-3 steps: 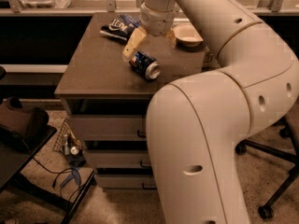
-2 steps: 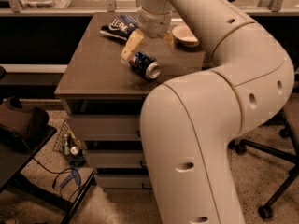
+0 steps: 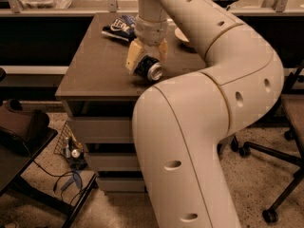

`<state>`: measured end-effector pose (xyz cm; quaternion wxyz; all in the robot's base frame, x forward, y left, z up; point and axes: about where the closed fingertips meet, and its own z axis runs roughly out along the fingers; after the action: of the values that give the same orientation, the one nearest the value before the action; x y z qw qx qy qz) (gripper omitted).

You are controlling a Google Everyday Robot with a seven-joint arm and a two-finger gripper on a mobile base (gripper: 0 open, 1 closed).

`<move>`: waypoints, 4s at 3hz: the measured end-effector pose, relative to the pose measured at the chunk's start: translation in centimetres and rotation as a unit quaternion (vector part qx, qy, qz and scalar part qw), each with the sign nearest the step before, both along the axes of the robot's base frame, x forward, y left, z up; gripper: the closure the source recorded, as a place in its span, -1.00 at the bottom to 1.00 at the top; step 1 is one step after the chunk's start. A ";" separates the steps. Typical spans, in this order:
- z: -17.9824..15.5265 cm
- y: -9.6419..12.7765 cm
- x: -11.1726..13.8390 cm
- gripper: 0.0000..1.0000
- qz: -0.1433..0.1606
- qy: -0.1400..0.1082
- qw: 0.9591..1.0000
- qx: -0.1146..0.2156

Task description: Place pepsi can upright

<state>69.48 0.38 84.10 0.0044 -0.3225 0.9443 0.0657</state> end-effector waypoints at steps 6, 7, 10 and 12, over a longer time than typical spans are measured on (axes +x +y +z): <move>-0.3 1.6 0.9 1.00 0.003 -0.024 0.999 0.025; 3.2 0.7 0.3 1.00 -0.009 -0.072 0.995 0.072; 9.9 1.5 -4.8 1.00 -0.034 -0.232 0.936 0.263; 10.9 3.1 -4.2 1.00 -0.072 -0.310 0.894 0.316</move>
Offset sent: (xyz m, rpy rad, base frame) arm -0.0418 -0.0025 -0.0030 -0.0849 0.1816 0.0610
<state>65.25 3.44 94.97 0.4032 -0.2391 0.8452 0.2567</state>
